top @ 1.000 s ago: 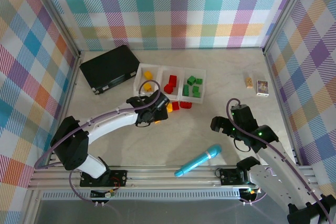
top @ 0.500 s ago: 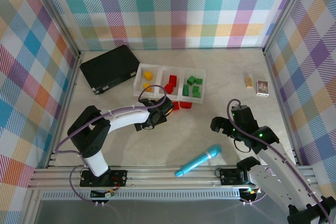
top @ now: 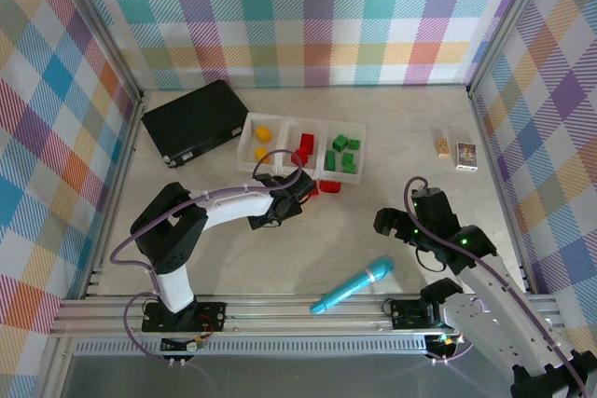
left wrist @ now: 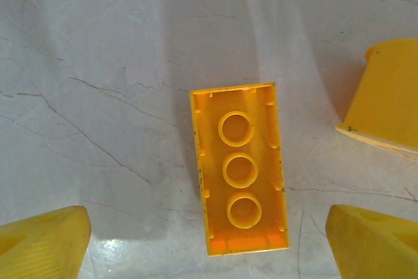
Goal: Sort the legos into containers by color
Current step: Pick up the lego from the center of the table.
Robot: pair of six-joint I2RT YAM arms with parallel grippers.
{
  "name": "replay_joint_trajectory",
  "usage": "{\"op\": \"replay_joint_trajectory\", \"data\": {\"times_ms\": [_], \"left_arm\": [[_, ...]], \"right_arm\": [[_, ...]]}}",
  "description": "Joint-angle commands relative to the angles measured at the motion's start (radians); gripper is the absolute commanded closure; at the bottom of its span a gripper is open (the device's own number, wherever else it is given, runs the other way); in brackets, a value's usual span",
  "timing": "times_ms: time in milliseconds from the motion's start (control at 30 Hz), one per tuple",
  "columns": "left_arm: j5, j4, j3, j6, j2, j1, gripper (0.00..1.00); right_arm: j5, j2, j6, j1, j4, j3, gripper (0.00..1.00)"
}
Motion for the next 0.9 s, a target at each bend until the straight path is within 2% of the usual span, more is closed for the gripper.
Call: {"op": "replay_joint_trajectory", "data": {"times_ms": [0,200,333,467,633,867], "left_arm": [[-0.009,0.003,0.035,0.016,0.03,-0.007,0.08],[-0.002,0.015,0.059,0.027,0.074,-0.001,0.09],[0.014,0.035,0.061,0.045,0.095,0.019,0.13],[0.038,0.066,0.028,0.059,0.092,0.052,0.24],[0.042,0.089,-0.009,0.064,0.076,0.072,0.48],[0.028,0.077,-0.011,0.072,0.08,0.079,0.56]], "right_arm": [[-0.012,-0.007,0.006,-0.004,0.0,-0.008,0.01],[-0.008,-0.006,0.006,-0.004,0.0,-0.008,0.01],[-0.007,-0.007,0.004,-0.004,0.0,-0.008,0.01],[-0.009,-0.009,0.004,-0.004,-0.003,-0.008,0.01],[-0.005,-0.008,0.004,-0.004,0.002,-0.013,0.01],[-0.001,0.006,0.0,-0.005,0.003,-0.01,0.01]]}}
